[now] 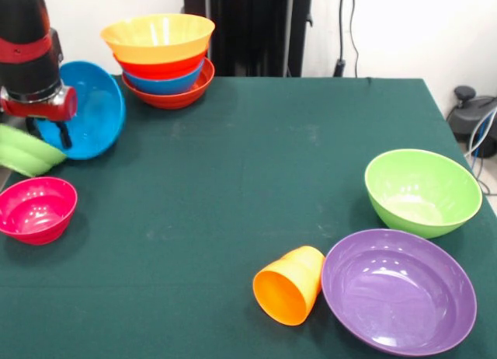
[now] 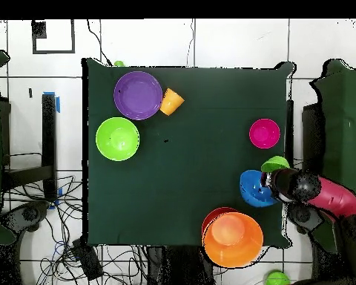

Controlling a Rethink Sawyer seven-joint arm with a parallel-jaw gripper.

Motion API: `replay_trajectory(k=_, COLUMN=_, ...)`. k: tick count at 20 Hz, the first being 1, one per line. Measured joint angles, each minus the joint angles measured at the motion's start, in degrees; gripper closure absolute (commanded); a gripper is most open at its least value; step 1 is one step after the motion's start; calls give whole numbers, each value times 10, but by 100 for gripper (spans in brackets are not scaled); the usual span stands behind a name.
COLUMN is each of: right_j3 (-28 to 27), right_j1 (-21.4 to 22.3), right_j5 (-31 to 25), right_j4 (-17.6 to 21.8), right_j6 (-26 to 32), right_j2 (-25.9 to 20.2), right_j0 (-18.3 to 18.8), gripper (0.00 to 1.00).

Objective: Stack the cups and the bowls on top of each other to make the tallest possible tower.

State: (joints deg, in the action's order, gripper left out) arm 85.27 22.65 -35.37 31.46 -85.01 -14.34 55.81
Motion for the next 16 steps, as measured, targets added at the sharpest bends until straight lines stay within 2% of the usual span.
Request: replay_trajectory(k=16, right_j3=-8, right_j1=-1, right_j5=-15, right_j4=0, right_j6=0, right_j2=0, right_j0=-6, gripper=100)
